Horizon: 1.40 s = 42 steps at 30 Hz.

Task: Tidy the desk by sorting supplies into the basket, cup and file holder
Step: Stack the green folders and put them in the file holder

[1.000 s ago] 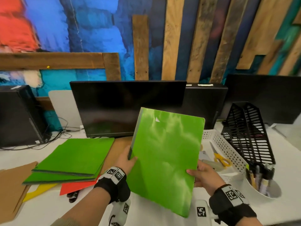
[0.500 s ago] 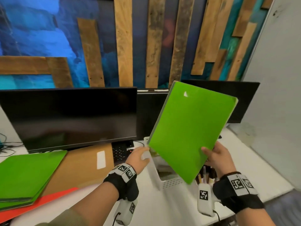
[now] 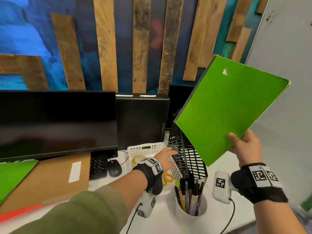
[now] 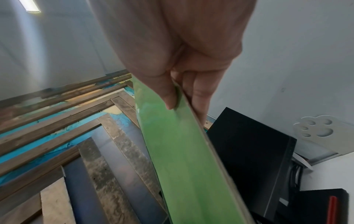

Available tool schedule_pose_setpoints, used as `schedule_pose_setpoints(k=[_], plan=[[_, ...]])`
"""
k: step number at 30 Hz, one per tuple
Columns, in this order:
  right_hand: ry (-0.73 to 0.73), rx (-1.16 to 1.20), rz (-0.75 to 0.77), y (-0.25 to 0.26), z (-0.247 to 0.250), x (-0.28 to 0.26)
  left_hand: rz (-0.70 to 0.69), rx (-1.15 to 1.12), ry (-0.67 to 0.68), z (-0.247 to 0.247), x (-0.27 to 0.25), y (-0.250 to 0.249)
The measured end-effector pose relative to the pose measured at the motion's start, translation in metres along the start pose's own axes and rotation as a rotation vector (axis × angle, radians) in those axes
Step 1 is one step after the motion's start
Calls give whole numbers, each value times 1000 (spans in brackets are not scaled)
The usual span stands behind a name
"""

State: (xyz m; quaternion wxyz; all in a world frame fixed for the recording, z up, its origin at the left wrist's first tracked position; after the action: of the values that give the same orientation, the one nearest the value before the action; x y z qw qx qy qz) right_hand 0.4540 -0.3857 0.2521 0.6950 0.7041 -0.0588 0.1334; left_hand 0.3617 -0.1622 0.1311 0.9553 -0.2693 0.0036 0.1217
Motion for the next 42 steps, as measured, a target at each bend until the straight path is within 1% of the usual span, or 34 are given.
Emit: schedule_pose_setpoints(k=[5, 10, 13, 17, 20, 26, 30, 33, 39, 42], plan=[[-57, -110, 29, -9, 14, 15, 37, 11, 48, -14, 26, -16], [-107, -111, 105, -5, 26, 21, 63, 14, 63, -22, 42, -25], [-131, -127, 100, -16, 30, 24, 53, 11, 60, -25, 49, -29], [-75, -208, 41, -42, 16, 22, 69, 6, 102, -30, 56, -26], [-22, -254, 31, -61, 0, 13, 62, 43, 109, -31, 59, -25], [-15, -310, -15, -111, -16, -1, 35, 116, 85, -26, 61, -17], [-22, -344, -49, -137, -18, -9, 20, 123, 64, -23, 60, -16], [-21, -387, -50, -143, -20, -6, 1, 128, 71, -22, 60, -17], [44, -490, -25, -136, -27, -7, -2, 140, 110, -21, 58, -16], [80, -555, -55, -134, -36, -5, -11, 129, 117, -21, 57, -17]])
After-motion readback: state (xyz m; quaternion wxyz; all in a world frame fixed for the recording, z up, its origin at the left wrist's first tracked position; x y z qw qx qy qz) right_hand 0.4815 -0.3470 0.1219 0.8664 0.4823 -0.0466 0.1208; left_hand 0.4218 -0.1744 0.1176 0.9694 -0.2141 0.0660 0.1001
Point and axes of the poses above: each hand's wrist, its own x-axis towards the middle knuckle, its own z-axis out of the back of the hand, y = z × x, the point moved 8 cm from there along x, towards the middle knuckle, and after that the axes turned 8 degrees about x, right-handed, at the moved point
